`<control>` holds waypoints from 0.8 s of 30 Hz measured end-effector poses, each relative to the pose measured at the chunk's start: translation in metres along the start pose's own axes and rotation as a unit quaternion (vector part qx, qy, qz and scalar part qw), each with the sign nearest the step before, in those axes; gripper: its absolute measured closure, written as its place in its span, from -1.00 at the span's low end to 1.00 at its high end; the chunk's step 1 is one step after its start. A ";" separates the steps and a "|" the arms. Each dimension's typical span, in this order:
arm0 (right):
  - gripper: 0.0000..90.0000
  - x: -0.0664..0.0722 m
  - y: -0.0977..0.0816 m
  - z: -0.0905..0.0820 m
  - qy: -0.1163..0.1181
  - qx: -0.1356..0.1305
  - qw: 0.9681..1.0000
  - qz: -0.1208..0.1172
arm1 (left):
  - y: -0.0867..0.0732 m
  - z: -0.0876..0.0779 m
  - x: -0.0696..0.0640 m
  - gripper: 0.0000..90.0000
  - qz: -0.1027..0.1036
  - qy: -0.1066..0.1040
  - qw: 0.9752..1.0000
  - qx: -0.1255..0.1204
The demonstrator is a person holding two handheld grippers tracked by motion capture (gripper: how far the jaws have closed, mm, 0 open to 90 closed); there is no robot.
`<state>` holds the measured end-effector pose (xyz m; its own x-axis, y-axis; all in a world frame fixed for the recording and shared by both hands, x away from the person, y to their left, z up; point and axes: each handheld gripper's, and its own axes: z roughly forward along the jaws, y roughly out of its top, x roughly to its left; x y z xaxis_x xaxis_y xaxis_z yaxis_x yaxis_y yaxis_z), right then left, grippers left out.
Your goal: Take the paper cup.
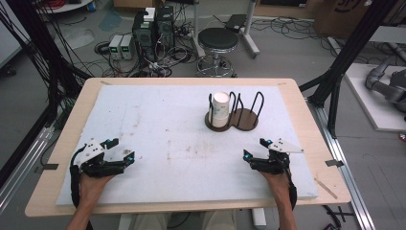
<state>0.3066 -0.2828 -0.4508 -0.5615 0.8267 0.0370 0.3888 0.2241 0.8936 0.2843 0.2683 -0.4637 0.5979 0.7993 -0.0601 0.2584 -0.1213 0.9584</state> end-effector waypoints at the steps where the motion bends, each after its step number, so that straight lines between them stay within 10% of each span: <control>1: -0.64 0.000 0.000 0.000 0.000 0.000 1.000 0.000 | 0.000 0.000 0.000 -0.67 0.001 0.000 1.000 0.000; 24: -0.64 -0.004 0.001 0.001 0.006 0.003 1.000 0.018 | 0.000 0.001 0.000 -0.67 -0.001 0.001 1.000 0.005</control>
<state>0.3094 -0.2853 -0.4506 -0.5557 0.8280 0.0752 0.4143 0.1973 0.8885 0.2853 0.2680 -0.4636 0.5959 0.8006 -0.0623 0.2672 -0.1245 0.9556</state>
